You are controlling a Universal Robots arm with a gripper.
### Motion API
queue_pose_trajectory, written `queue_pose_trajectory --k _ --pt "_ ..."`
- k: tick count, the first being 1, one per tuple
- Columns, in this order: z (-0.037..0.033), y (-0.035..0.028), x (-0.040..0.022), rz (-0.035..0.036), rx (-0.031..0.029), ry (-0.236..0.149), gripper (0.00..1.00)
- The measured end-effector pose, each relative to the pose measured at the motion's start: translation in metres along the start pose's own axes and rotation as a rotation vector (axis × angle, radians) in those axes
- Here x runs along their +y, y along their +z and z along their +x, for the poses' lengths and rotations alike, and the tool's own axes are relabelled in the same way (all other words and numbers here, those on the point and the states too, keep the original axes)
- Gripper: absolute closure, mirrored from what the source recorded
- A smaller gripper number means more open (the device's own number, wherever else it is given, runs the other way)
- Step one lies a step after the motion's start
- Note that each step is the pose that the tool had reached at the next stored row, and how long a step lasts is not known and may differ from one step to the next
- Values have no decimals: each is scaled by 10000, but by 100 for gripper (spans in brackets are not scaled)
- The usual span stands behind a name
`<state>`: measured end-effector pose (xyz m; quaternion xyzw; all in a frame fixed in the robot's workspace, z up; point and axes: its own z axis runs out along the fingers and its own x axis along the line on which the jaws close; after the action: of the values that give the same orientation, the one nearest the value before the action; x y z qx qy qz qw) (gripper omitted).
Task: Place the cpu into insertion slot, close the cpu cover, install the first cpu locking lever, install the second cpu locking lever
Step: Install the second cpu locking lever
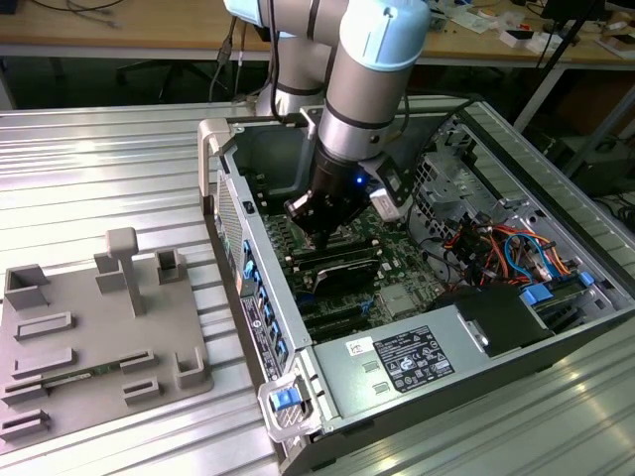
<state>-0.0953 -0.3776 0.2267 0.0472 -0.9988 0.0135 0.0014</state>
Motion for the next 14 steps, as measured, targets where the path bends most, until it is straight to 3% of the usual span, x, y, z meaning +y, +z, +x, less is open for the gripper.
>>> queue_pose_trajectory --k 14 --pt "1 16 1 -10 0 0 89"
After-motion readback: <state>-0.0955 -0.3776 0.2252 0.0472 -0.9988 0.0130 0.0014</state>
